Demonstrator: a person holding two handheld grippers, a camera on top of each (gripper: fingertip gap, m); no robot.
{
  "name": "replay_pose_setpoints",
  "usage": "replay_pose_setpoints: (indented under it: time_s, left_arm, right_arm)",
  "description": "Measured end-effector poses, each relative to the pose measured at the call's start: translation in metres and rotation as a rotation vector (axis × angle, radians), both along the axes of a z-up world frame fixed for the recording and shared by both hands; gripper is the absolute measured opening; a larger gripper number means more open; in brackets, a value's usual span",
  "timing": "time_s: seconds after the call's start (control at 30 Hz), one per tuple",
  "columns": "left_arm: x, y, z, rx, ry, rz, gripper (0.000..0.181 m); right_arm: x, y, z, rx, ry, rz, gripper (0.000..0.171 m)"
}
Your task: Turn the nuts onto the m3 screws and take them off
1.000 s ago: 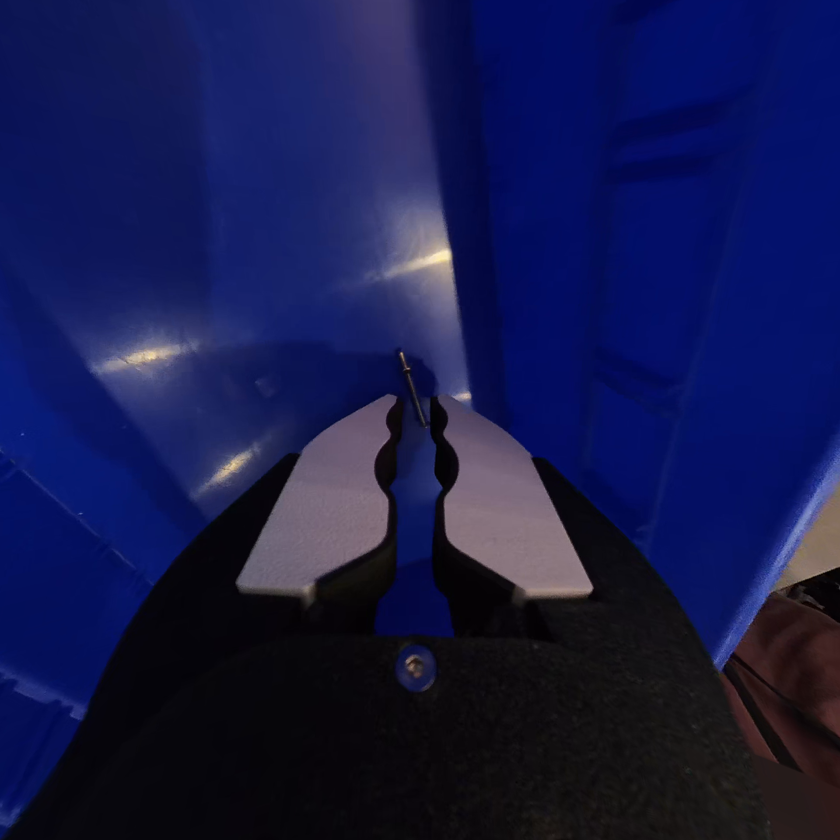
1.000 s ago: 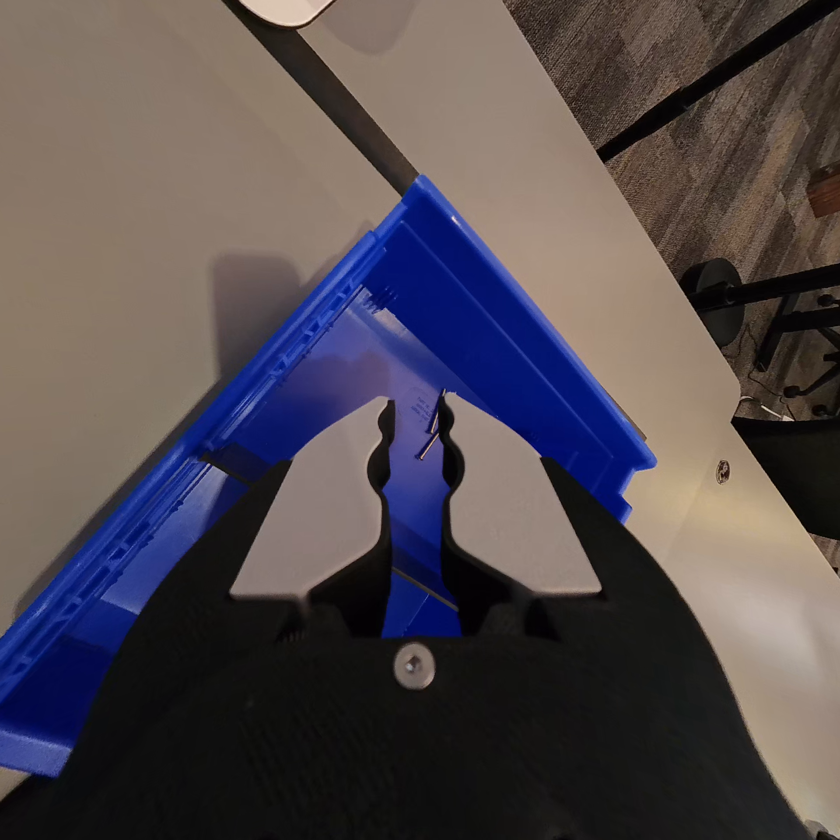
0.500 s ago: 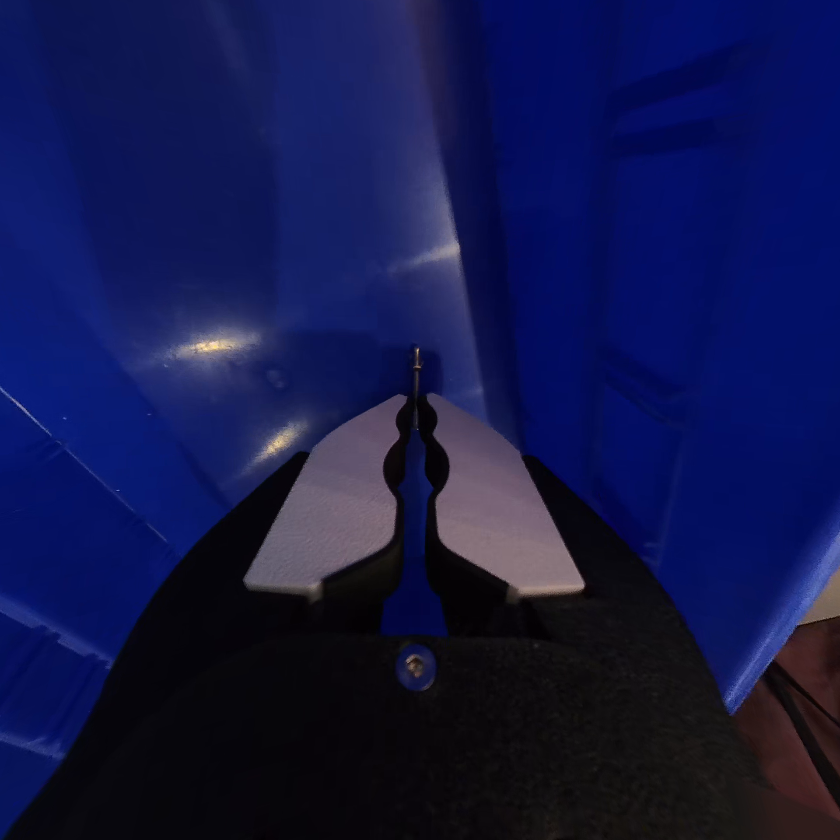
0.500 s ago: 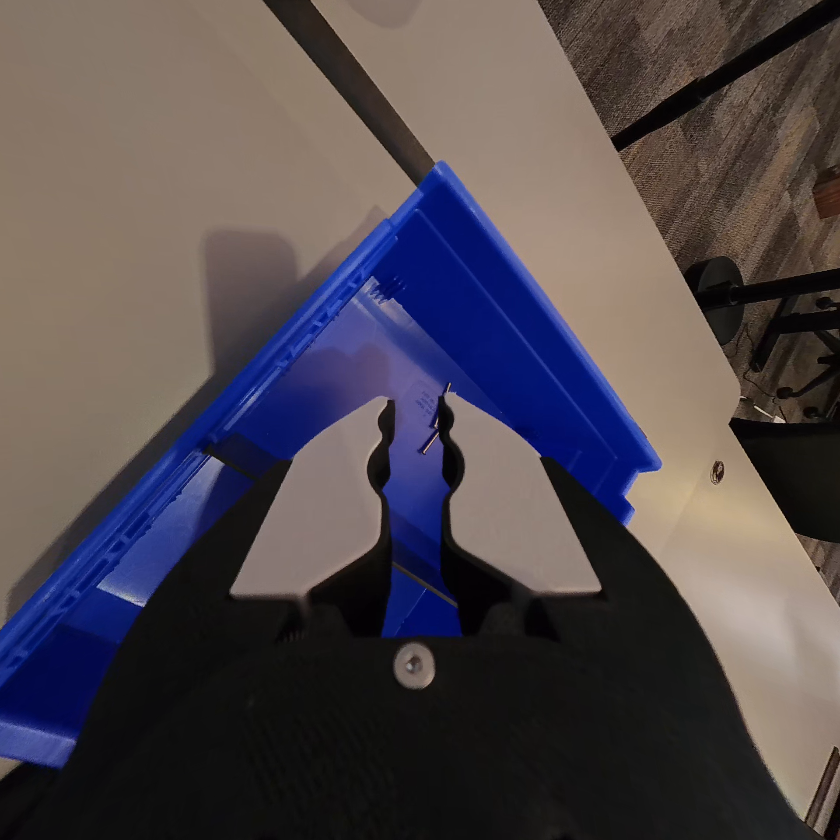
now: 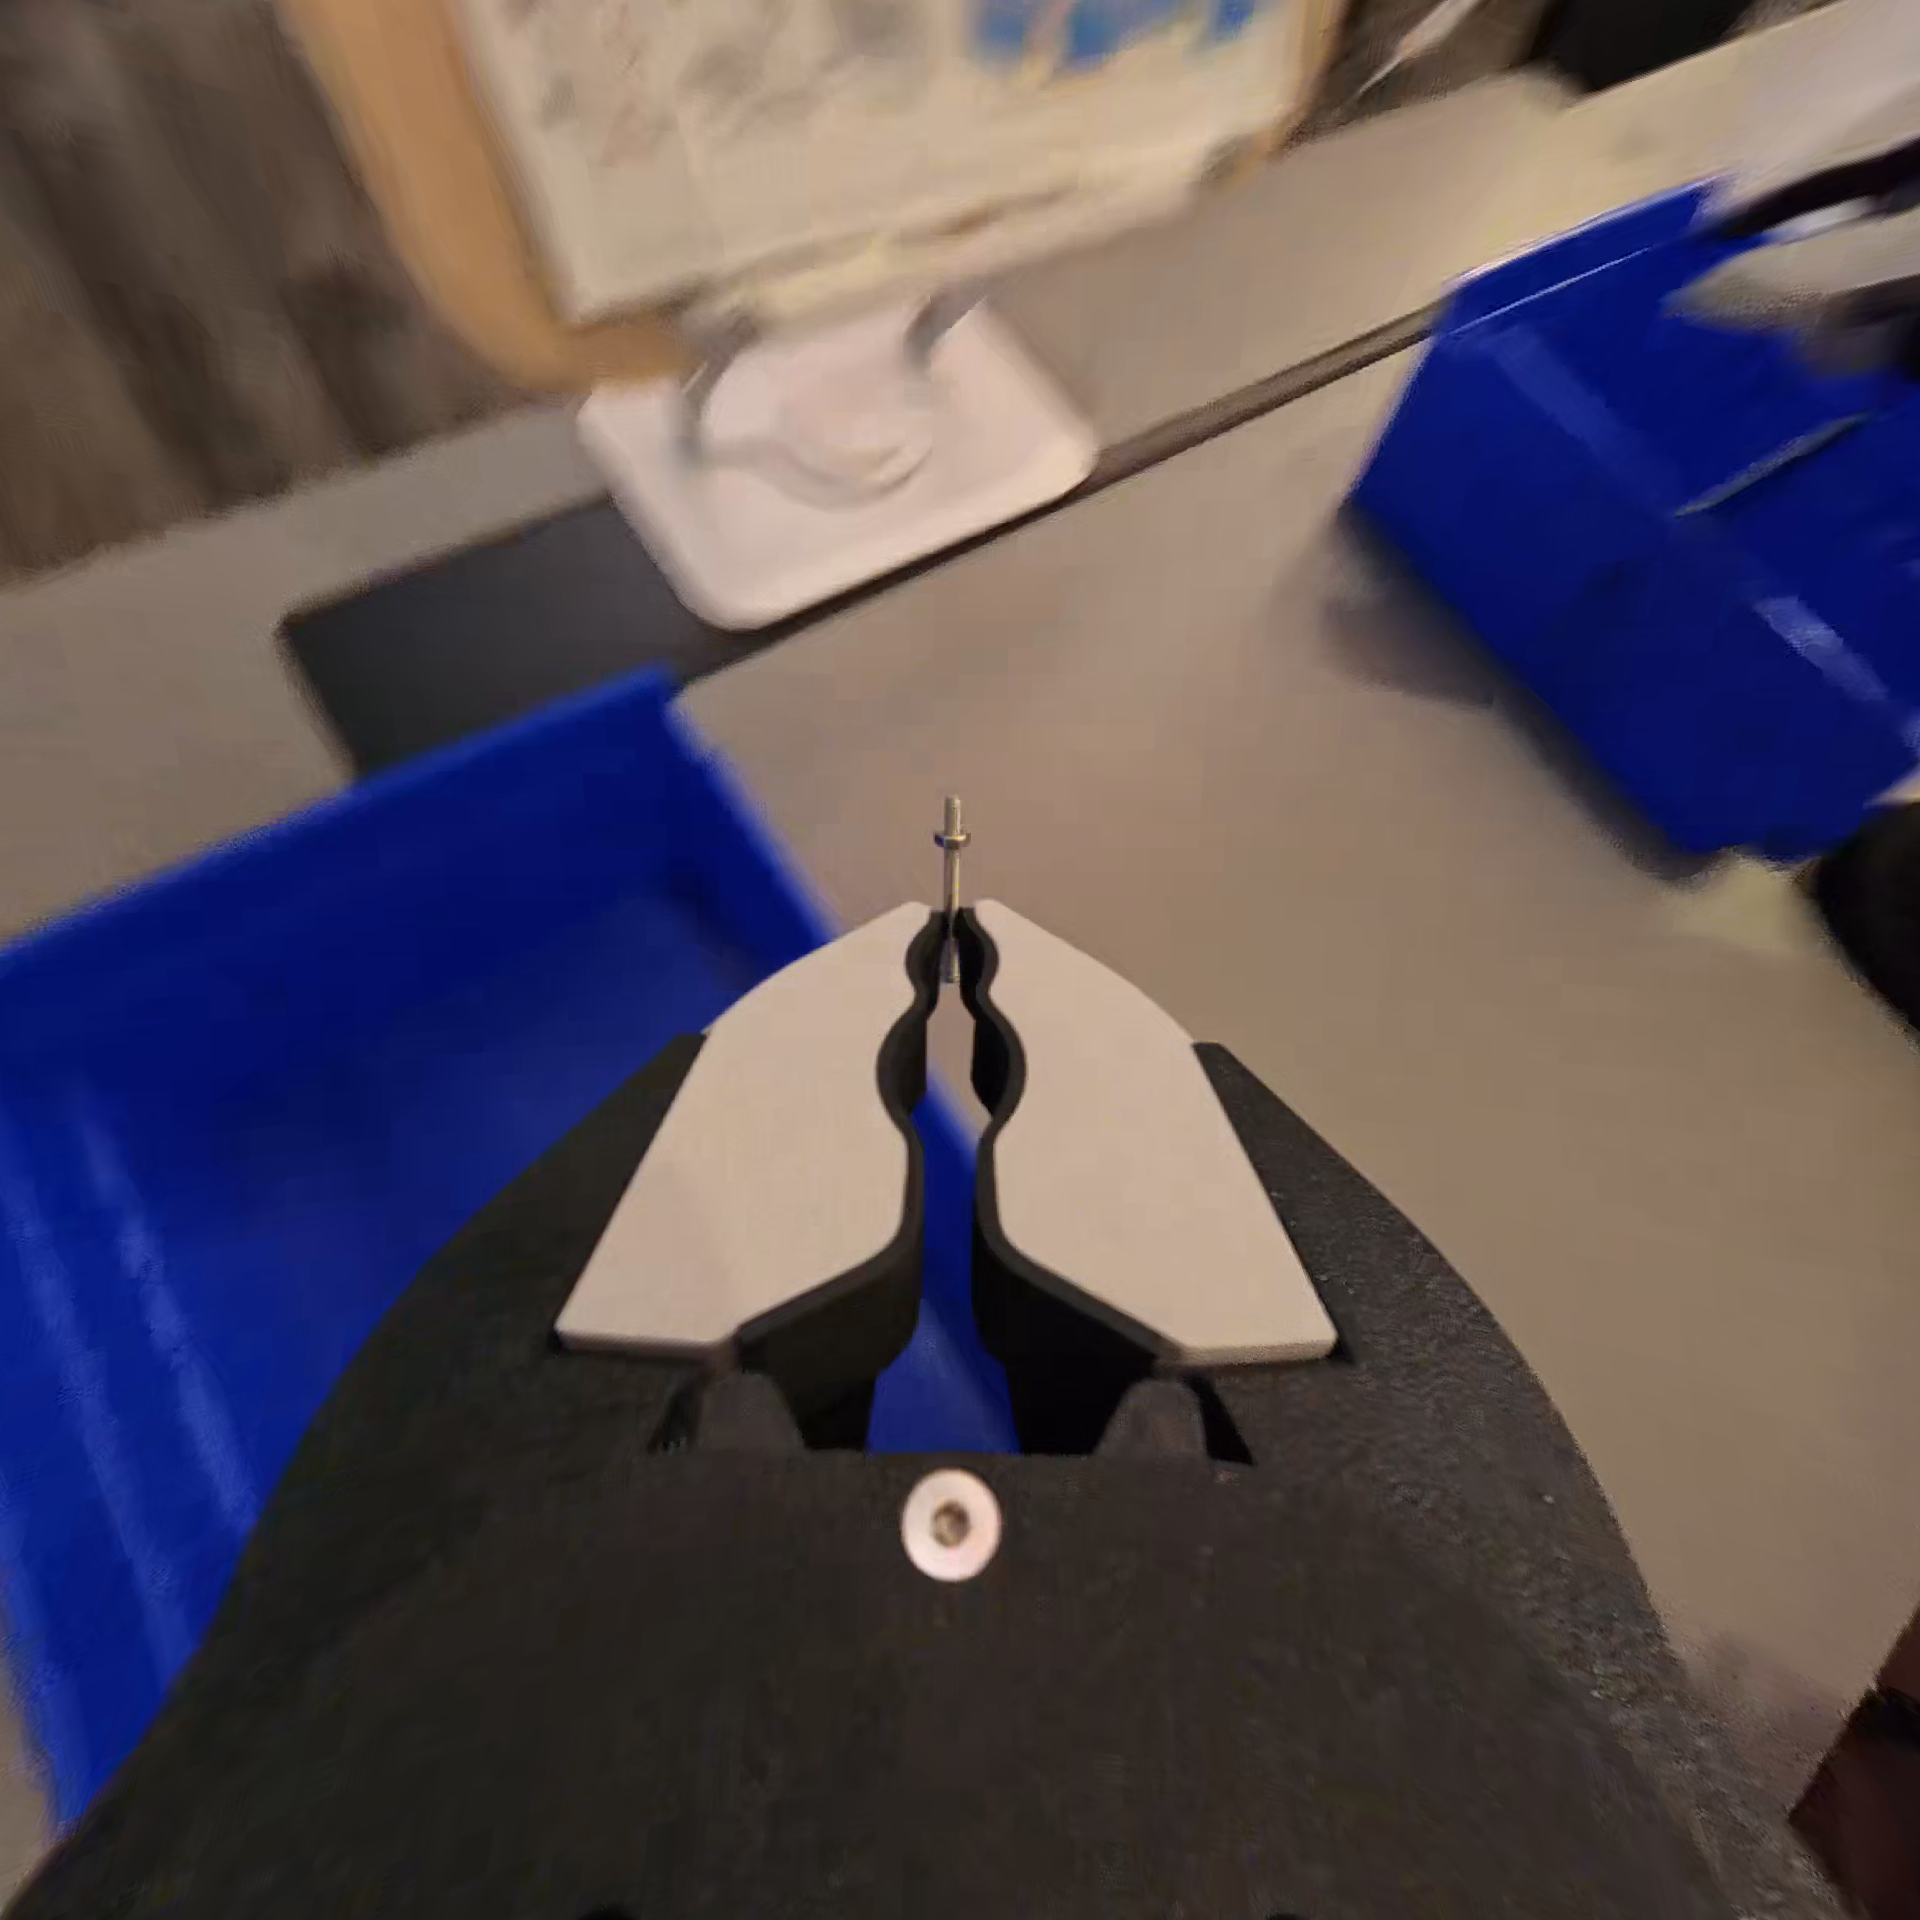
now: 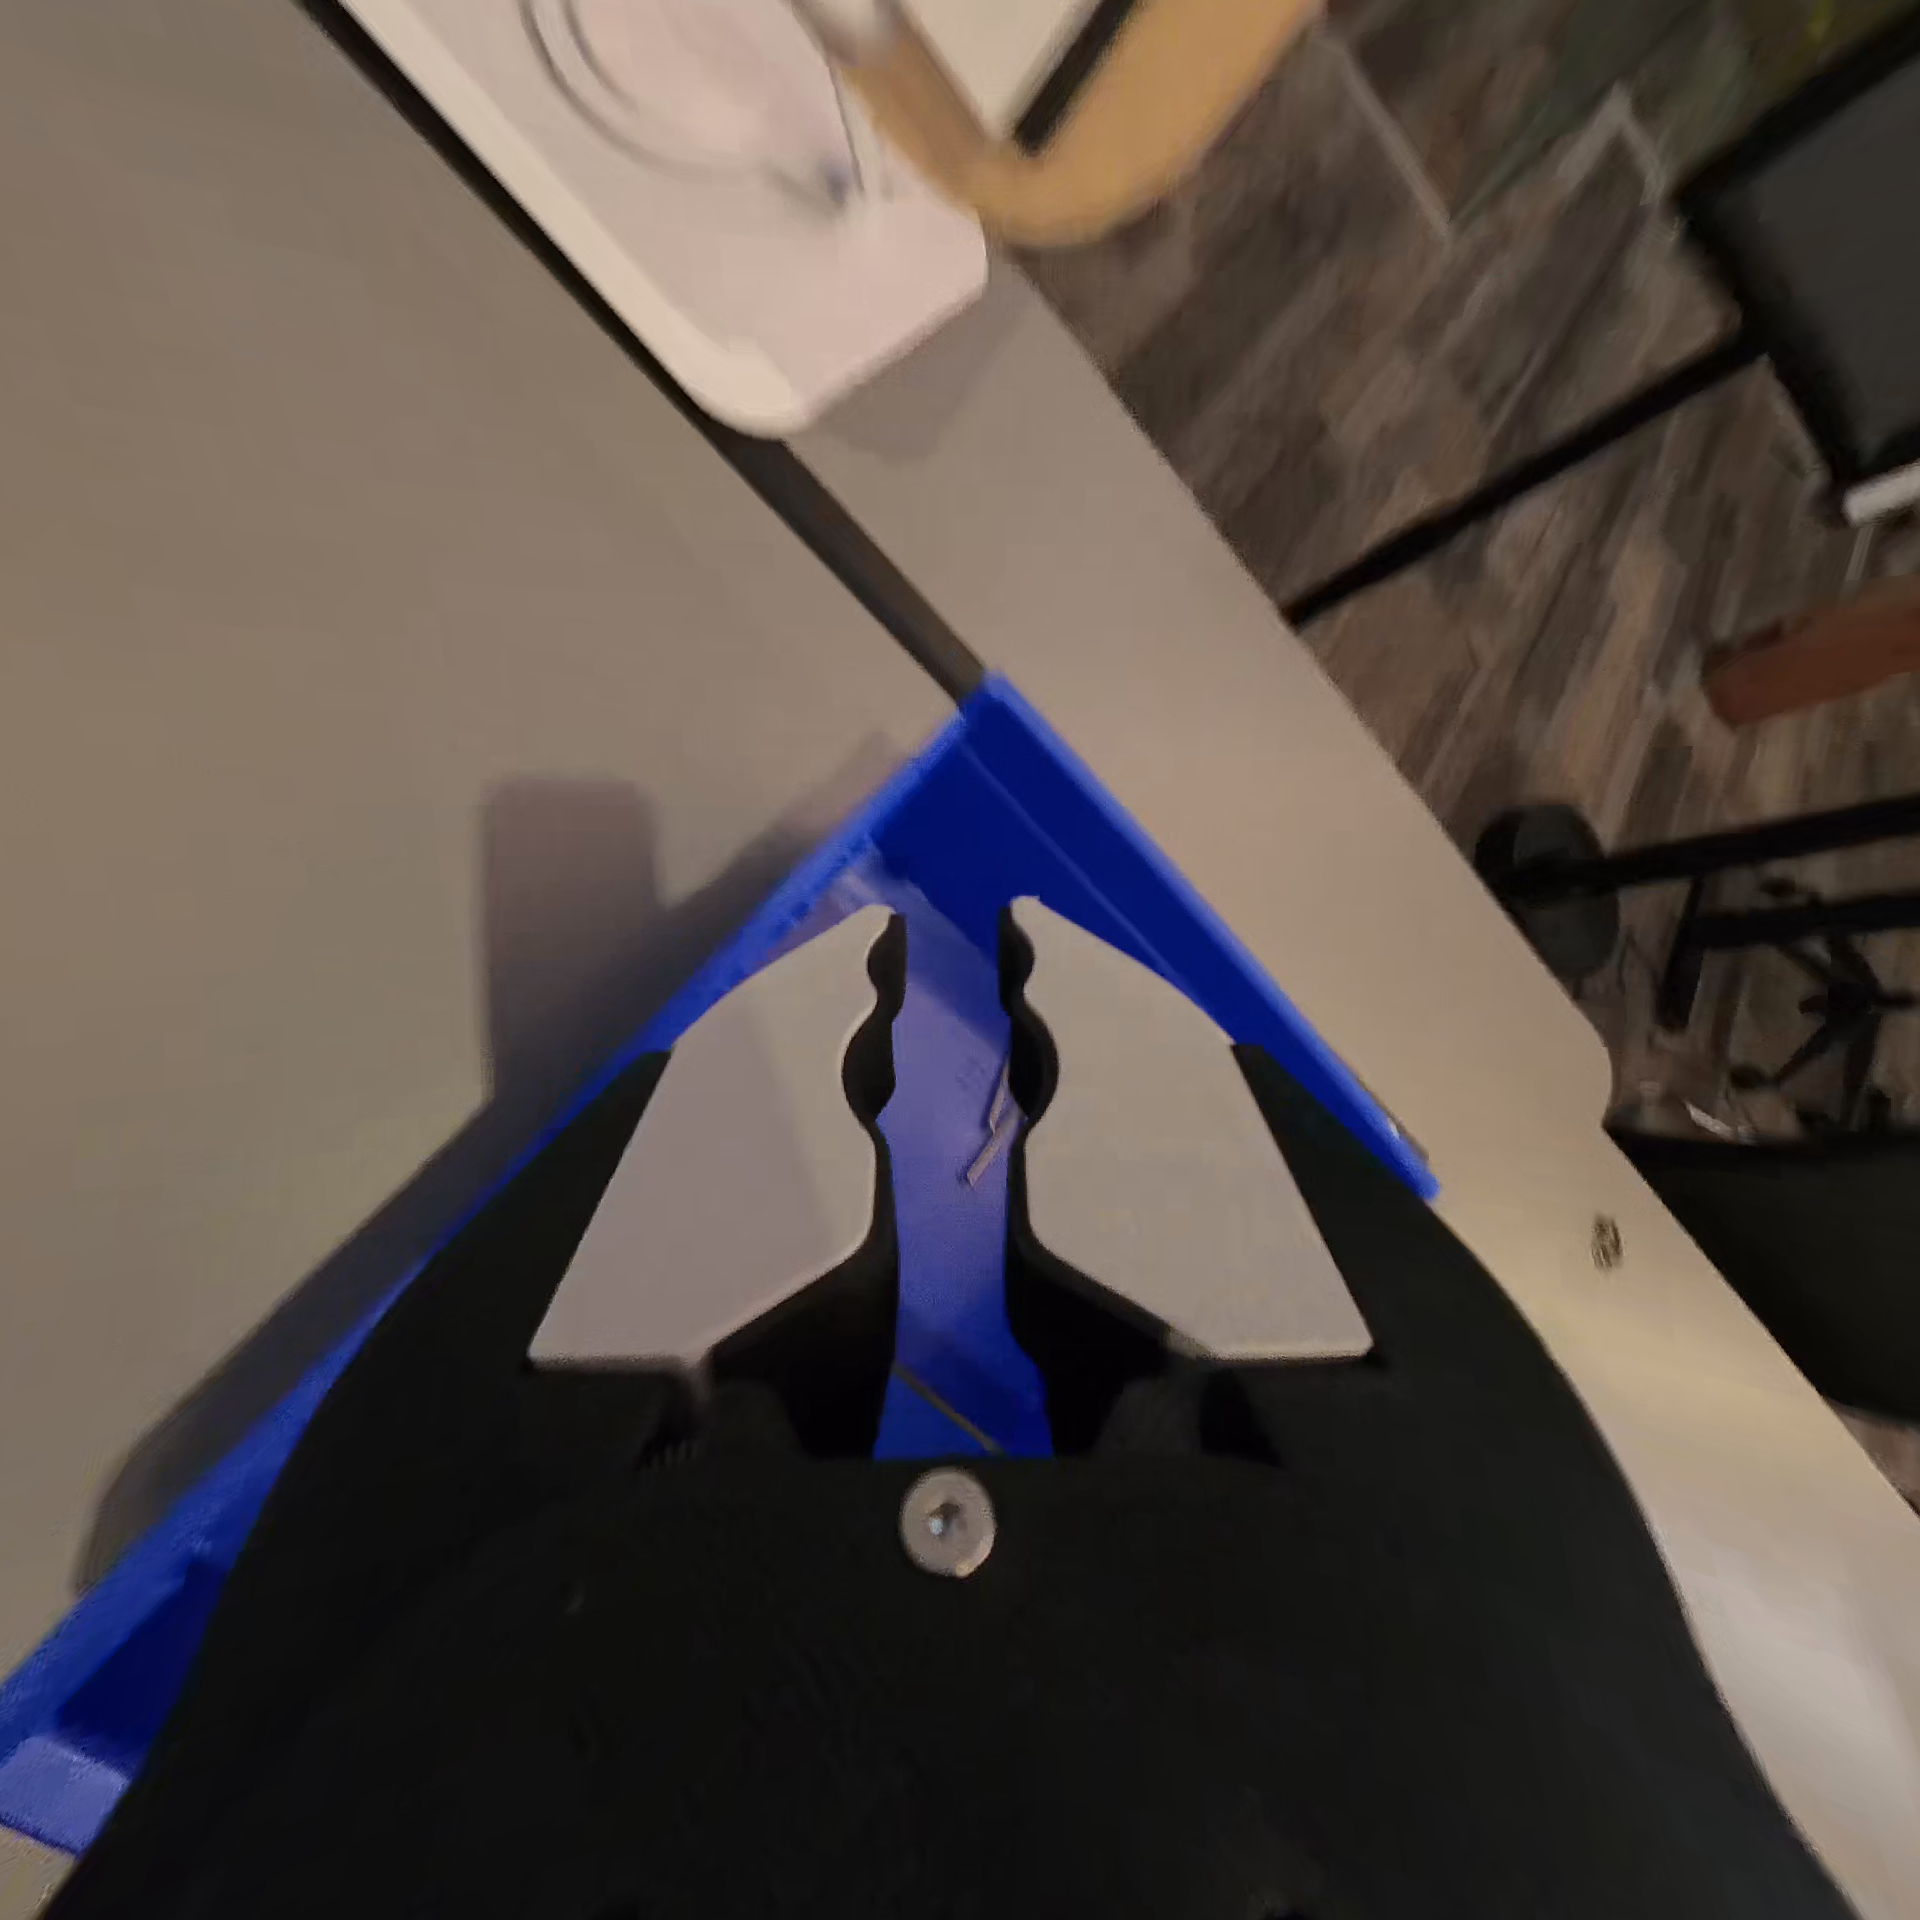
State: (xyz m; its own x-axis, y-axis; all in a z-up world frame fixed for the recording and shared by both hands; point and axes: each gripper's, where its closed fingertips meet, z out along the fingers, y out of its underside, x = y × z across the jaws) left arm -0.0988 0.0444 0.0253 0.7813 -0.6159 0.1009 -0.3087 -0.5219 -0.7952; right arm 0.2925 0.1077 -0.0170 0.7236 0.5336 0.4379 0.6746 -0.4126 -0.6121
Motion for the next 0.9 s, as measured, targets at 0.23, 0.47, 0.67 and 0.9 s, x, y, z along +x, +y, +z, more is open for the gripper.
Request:
replay_pose_setpoints:
  time_s: [0.23,0.47,0.67,0.9]
  left_arm:
    - [0.137,-0.077,0.049,0.136,-0.377,-0.544,0.002]
    - [0.166,-0.107,0.057,0.173,-0.434,-0.666,0.002]
    - [0.172,-0.113,0.055,0.171,-0.425,-0.689,0.002]
    - [0.172,-0.116,0.056,0.180,-0.410,-0.697,0.002]
  right_arm:
    - [-0.161,-0.086,0.075,0.043,0.610,0.642,0.022]
    - [-0.216,-0.162,0.124,-0.067,1.025,0.966,0.020]
    - [-0.224,-0.175,0.125,-0.134,1.094,1.018,0.014]
    - [-0.226,-0.173,0.121,-0.179,1.112,1.005,0.013]
